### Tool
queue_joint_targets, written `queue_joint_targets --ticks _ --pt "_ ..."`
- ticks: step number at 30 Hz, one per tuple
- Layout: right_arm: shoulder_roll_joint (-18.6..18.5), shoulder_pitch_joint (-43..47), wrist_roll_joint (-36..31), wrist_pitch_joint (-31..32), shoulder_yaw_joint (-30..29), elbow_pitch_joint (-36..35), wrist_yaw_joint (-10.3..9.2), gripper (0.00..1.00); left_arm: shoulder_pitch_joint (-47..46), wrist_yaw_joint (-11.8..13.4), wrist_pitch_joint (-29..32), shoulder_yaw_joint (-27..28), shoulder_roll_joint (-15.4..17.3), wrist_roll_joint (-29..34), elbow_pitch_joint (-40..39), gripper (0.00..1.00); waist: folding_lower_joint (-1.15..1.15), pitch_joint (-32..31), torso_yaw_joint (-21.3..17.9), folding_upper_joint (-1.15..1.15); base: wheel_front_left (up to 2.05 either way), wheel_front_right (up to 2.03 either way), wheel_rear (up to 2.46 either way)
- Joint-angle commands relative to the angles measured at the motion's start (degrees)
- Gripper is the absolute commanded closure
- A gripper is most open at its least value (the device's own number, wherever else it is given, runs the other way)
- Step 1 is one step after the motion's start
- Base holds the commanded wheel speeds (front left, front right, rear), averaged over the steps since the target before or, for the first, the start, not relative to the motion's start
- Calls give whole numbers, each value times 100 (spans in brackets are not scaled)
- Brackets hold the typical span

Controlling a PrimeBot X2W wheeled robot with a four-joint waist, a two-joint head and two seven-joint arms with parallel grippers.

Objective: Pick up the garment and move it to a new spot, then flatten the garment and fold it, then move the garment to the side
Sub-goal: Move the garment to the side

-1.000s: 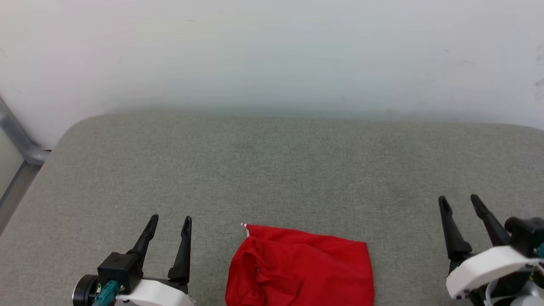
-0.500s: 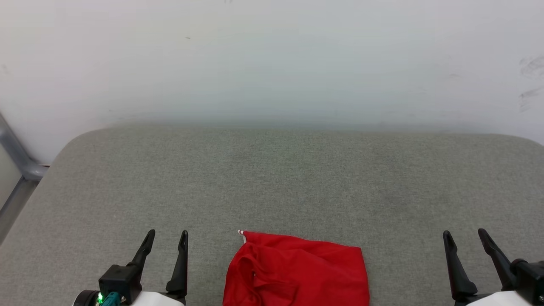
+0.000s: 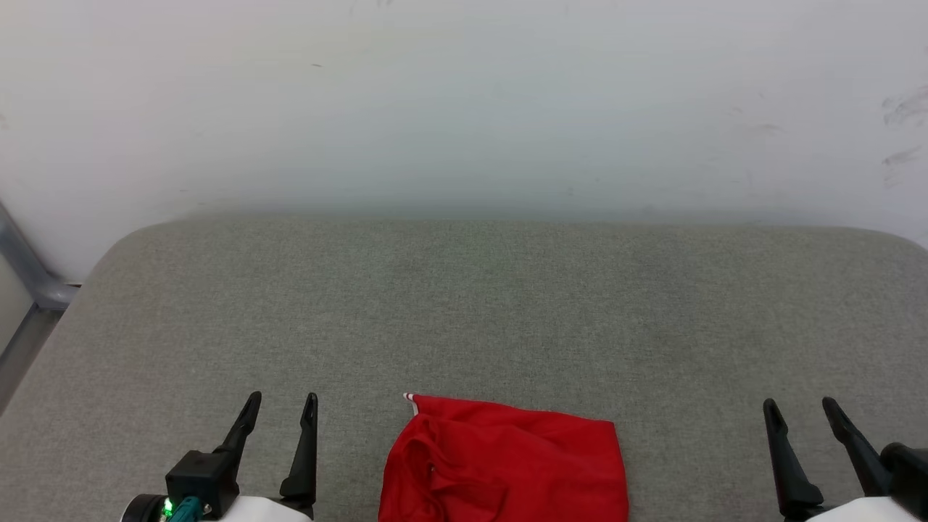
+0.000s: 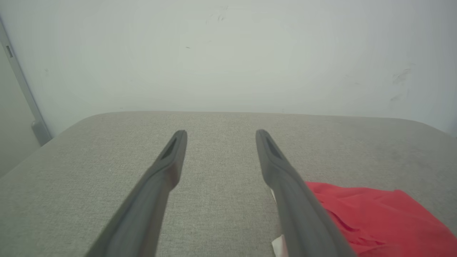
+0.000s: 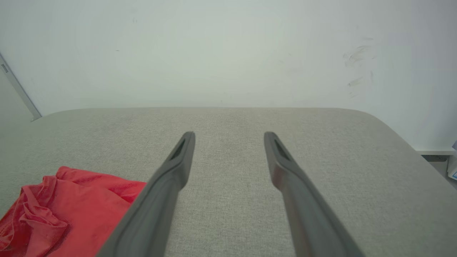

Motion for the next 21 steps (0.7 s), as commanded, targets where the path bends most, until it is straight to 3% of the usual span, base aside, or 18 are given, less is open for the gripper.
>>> queue_joint_targets --ticks 1,8,13,21 --pt "15 42 75 13 -26 19 -2 0 -40 -9 -13 18 1 14 13 0 0 1 4 0 0 0 0" --pt "12 -49 598 412 -477 456 -2 0 -139 -56 -13 31 -80 44 -57 0 0 110 74 0 0 0 0" --pt "-29 -275 1142 1057 -756 1056 -2 0 -250 -125 -13 16 -143 112 -149 0 0 281 223 0 0 0 0" --pt "-164 -648 1968 2478 -325 1767 -2 0 -390 -303 -13 -19 -305 243 -284 0 0 571 571 0 0 0 0"
